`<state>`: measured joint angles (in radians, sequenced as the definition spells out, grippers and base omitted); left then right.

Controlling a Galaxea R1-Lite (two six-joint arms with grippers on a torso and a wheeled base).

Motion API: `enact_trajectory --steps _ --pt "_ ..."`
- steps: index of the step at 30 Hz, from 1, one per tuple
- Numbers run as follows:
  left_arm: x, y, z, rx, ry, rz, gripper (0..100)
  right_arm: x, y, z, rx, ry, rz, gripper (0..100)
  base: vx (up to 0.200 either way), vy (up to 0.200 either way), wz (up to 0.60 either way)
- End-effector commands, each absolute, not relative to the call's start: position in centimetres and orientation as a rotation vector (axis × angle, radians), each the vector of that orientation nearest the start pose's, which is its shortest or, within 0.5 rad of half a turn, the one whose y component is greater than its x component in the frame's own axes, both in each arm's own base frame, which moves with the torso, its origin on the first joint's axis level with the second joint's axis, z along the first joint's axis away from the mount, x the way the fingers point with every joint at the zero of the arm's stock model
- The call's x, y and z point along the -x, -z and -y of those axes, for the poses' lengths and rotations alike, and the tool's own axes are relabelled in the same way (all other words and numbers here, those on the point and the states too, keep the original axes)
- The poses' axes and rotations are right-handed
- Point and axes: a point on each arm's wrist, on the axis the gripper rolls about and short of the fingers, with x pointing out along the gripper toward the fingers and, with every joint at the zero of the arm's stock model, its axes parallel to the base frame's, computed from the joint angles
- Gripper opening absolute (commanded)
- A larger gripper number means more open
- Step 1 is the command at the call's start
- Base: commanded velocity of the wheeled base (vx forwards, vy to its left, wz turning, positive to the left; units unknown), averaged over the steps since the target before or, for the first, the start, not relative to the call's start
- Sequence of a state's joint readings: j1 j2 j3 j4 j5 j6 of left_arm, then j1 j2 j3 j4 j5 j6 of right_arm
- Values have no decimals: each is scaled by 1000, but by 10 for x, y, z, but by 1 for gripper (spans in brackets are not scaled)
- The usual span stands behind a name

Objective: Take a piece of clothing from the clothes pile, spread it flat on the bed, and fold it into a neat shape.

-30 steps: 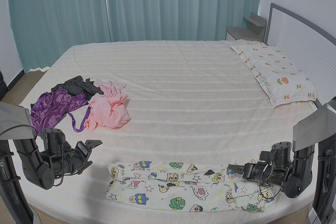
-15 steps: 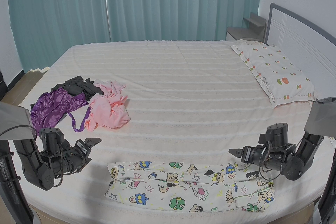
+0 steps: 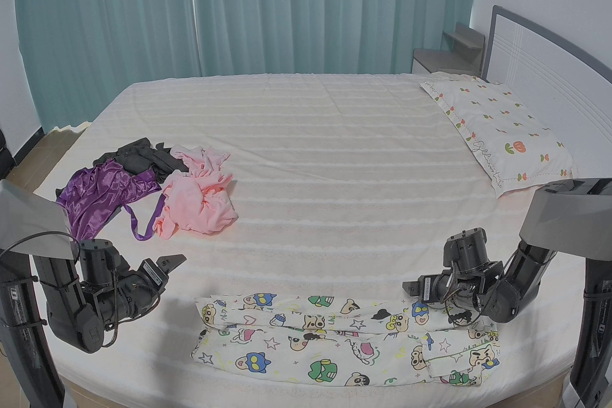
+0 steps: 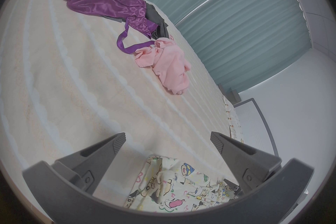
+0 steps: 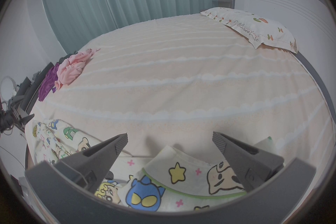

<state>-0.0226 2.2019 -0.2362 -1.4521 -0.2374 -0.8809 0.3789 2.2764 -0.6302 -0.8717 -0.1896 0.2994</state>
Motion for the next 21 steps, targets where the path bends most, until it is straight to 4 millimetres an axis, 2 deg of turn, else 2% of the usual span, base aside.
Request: enact_trajectory --steps 1,13,14,21 --pt "-267 3 11 911 4 -610 100 -306 27 -120 -50 -66 -772 100 0 0 0" --pt "-268 7 12 911 1 -622 100 -289 29 -128 -20 -99 -799 100 0 0 0" --pt "-268 7 12 912 1 -623 100 -289 27 -128 -21 -101 -796 0 0 0 0" --pt "-268 7 12 911 2 -623 100 -282 20 -130 -23 -118 -789 0 0 0 0"
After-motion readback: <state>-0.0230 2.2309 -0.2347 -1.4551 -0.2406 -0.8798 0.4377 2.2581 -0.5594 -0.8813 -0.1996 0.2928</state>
